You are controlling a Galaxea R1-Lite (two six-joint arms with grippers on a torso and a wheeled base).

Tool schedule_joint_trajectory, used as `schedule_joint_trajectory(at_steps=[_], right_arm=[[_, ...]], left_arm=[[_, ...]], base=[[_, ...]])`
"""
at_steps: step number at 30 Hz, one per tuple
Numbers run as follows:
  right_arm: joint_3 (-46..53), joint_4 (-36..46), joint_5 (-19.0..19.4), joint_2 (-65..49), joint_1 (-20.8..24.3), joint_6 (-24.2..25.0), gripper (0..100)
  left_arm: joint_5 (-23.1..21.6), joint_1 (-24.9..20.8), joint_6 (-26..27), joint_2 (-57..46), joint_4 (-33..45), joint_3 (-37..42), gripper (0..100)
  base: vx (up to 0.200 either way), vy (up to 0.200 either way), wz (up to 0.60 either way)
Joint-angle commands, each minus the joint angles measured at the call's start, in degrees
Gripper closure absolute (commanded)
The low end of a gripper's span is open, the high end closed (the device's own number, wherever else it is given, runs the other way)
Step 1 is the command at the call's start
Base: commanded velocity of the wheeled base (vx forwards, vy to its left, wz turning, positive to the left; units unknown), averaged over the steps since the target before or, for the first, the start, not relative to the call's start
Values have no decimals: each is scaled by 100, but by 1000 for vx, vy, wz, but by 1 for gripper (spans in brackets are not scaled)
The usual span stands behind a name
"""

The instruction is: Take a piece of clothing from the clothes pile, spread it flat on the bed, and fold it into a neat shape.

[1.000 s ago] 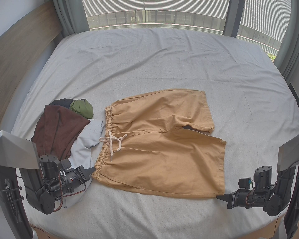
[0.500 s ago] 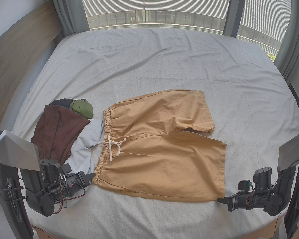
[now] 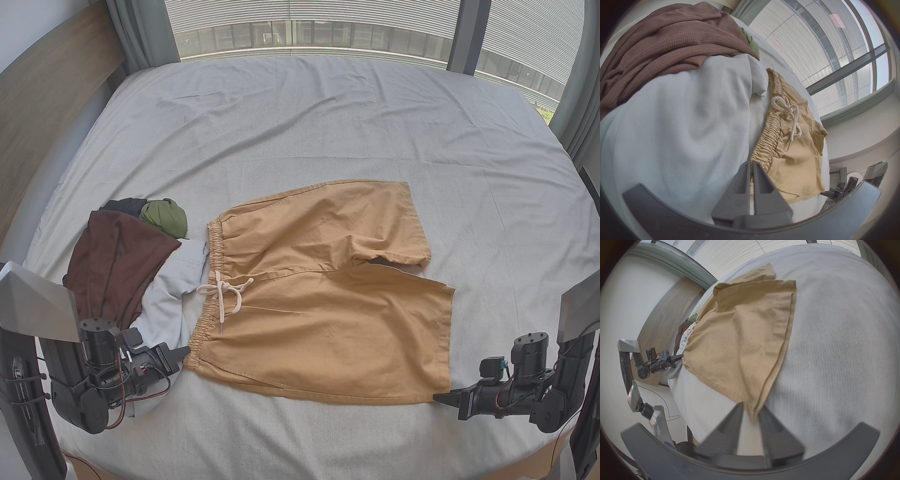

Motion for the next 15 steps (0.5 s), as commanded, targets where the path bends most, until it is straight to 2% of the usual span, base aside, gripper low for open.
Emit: schedule_joint_trajectory(at_steps=[1,13,14,15], right_arm=[[99,-188,10,27,14,8,0],[99,-311,10,45,5,43,0],[99,-311,10,45,5,43,0],[99,-311,10,45,14,43,0]], left_arm=[[-15,-3,-18,-153,-10,-10,100],[-6,-20,8,-161,-10,-10,100],[-6,-29,8,-161,-10,-1,0],[3,-38,8,-161,-10,8,0]], base=[[0,0,0],[0,0,0],[0,0,0],[0,0,0]])
